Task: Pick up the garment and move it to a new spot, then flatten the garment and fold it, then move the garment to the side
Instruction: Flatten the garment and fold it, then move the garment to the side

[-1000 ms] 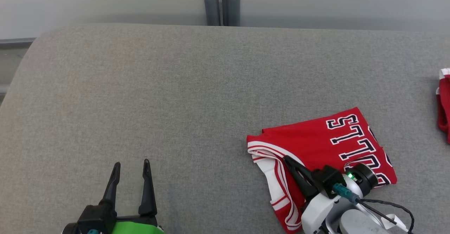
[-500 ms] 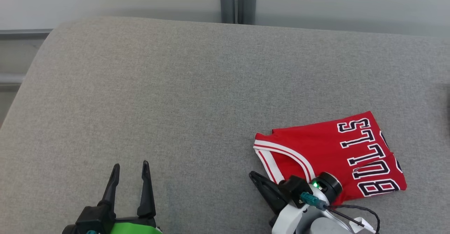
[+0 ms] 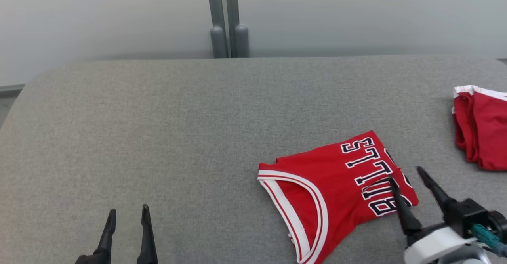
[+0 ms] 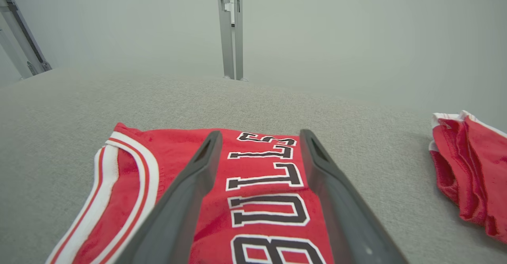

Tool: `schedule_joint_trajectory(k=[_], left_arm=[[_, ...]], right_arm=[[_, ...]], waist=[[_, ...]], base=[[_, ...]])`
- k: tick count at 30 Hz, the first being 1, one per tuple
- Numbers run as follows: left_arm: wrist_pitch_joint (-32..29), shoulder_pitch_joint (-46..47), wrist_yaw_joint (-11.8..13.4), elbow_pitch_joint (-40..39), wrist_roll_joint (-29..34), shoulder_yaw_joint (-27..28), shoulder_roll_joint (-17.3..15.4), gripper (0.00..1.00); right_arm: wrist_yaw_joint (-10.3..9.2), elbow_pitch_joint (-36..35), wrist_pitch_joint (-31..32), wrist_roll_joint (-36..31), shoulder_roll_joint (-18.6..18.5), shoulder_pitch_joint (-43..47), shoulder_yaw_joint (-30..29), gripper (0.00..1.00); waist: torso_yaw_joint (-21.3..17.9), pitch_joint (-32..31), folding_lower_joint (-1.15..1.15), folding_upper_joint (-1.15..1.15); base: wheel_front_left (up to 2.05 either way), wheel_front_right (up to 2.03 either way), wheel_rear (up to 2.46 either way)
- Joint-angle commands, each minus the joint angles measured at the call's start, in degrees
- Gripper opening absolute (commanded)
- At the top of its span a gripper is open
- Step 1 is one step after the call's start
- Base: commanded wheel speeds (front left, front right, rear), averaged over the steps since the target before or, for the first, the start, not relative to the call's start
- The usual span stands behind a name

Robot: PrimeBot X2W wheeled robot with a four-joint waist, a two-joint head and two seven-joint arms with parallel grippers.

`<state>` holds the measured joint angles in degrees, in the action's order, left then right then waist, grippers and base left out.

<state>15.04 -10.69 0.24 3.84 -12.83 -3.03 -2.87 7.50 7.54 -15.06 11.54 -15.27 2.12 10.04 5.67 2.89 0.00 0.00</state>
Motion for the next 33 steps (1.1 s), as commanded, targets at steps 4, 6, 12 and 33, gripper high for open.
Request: schedule_joint_trajectory(k=[4, 6, 12, 33], left_arm=[[0.16, -2.09, -1.64, 0.97, 1.15, 0.37, -0.09, 1.0], [0.16, -2.3, -2.44, 1.3, 1.27, 0.3, -0.08, 1.0], [0.16, -1.48, -3.25, 2.26, 1.27, -0.17, -0.09, 1.0], [0.16, -2.74, -2.64, 1.95, 1.42, 1.74, -0.08, 1.0]], right_arm=[[-0.01, -0.43, -0.12, 0.41, 0.04, 5.37, -8.58, 1.0], [-0.01, 0.11, -0.12, 0.2, 0.09, 6.47, -10.84, 1.0], [-0.01, 1.83, -0.13, 0.55, 1.4, 7.76, -13.53, 1.0], [-0.02, 2.12, -0.12, 0.79, 1.32, 5.71, -10.91, 1.0]], waist=[[-4.53, -4.6, 0.0, 0.0], [-4.76, -4.85, 0.0, 0.0], [-5.08, -5.1, 0.0, 0.0], [-3.19, -4.62, 0.0, 0.0]], base=[[0.0, 0.0, 0.0], [0.0, 0.0, 0.0], [0.0, 0.0, 0.0], [0.0, 0.0, 0.0]])
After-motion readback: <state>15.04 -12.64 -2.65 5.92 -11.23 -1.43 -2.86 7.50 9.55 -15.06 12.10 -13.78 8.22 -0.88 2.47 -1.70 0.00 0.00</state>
